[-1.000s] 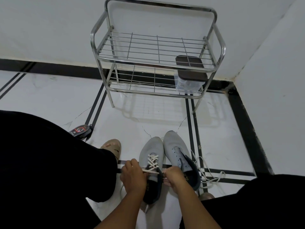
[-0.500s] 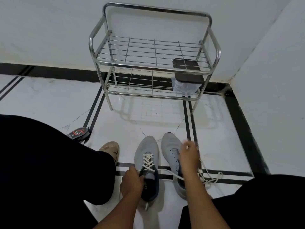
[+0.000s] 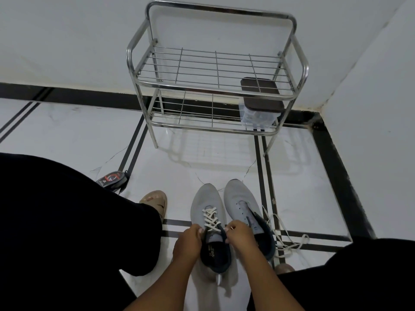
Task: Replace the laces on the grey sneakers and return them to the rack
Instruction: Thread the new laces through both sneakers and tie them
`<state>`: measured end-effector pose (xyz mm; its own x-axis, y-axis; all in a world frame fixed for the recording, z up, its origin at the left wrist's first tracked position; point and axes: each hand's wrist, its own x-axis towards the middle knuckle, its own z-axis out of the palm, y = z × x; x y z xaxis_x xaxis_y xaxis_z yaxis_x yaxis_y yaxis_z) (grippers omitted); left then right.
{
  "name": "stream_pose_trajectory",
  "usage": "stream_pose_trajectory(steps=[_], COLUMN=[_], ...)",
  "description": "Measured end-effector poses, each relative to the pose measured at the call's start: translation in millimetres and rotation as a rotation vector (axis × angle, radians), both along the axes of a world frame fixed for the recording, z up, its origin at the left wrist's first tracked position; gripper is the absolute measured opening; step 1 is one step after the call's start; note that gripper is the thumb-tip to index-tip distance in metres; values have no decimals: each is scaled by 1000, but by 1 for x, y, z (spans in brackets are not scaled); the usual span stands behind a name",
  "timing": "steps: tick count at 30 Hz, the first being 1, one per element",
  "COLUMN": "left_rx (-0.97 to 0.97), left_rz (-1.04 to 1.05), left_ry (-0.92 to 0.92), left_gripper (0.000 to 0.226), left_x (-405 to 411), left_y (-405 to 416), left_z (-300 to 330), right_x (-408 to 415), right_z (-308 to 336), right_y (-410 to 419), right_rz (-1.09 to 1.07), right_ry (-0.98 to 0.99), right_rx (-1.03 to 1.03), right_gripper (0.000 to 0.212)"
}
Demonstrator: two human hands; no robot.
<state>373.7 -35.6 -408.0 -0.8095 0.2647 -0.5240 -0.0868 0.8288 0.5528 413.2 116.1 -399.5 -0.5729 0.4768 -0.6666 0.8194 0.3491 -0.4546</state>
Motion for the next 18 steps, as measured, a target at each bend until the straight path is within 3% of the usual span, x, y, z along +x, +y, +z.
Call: stream_pose_trajectory(steps=[7, 12, 18], left_rx=[-77, -96, -103], left_rz=[185, 305, 254], left_ry=[-28, -55, -121], left_gripper=[15, 15, 26], left_x=[-6, -7, -10], left_y=[0, -1, 1], left_z=[-2, -7, -4], right_x=[5, 5, 5], right_z=[-1, -1, -1], right_y=[-2, -7, -7], right_rz=[-19, -5, 25], right_ry=[-17, -55, -68], right_rx=[72, 101, 119], right_gripper=[22, 13, 16])
